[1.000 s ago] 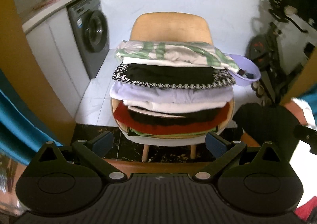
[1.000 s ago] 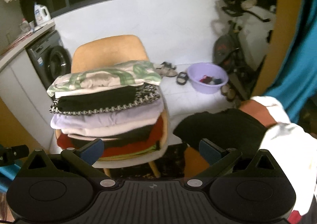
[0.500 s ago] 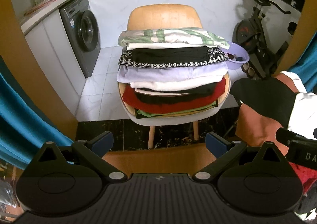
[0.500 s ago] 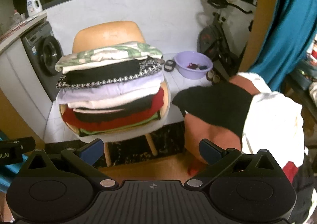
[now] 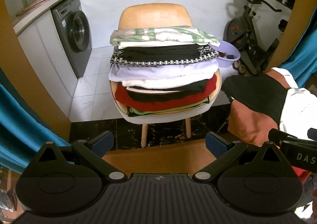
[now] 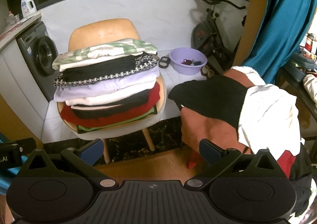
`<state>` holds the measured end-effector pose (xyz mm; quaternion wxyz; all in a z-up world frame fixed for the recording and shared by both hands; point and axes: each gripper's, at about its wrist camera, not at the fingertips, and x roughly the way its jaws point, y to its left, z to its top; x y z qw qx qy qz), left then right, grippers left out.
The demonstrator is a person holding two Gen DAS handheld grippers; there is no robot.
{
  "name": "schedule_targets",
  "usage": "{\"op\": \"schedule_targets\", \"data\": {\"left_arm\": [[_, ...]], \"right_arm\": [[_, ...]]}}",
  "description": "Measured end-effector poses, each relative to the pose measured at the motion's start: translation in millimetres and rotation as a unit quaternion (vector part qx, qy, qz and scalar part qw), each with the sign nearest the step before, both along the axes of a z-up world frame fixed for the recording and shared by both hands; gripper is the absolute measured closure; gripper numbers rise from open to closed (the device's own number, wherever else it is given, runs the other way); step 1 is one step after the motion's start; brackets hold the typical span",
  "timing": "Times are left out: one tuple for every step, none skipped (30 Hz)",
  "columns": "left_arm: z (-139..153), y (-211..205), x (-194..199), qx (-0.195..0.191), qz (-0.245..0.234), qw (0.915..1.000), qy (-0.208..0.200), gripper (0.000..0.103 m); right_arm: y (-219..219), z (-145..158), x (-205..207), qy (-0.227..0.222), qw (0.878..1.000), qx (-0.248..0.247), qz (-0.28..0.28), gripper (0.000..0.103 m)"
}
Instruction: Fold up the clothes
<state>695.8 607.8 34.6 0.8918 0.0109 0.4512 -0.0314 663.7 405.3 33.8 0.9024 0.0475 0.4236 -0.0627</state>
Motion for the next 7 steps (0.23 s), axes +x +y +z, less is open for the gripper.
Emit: {"op": "schedule_targets", "data": {"left_arm": [[-1, -1, 0, -0.002, -0.002, 1.0, 0.001, 0.002], [-1, -3, 0, -0.003, -0.005, 1.0, 0.001, 0.002], [-1, -4, 0, -0.004, -0.007, 1.0, 0.0, 0.002], [0, -5, -1, -0.006, -0.009, 0.9999, -0.002, 0.002], [0, -7, -1, -0.006, -0.012, 0.9999, -0.005, 0.002], [1, -8, -1, -0.005, -0.015, 0.9998, -0.007, 0.002], [1, -10, -1, -0.004, -0.018, 0.9998, -0.009, 0.002]], "right_arm": [[-2, -1, -1, 0.001, 1.0, 0.0, -0.001, 0.001], [-3, -1, -1, 0.002, 1.0, 0.0, -0.002, 0.001], [-6, -2, -1, 0.004, 1.0, 0.001, -0.006, 0.001], [-9, -2, -1, 0.005, 1.0, 0.003, -0.01, 0.001], [-11, -3, -1, 0.007, 1.0, 0.004, -0.013, 0.001], [-13, -3, -2, 0.007, 1.0, 0.005, -0.016, 0.001], [-15, -3, -2, 0.007, 1.0, 0.005, -0.018, 0.001]]}}
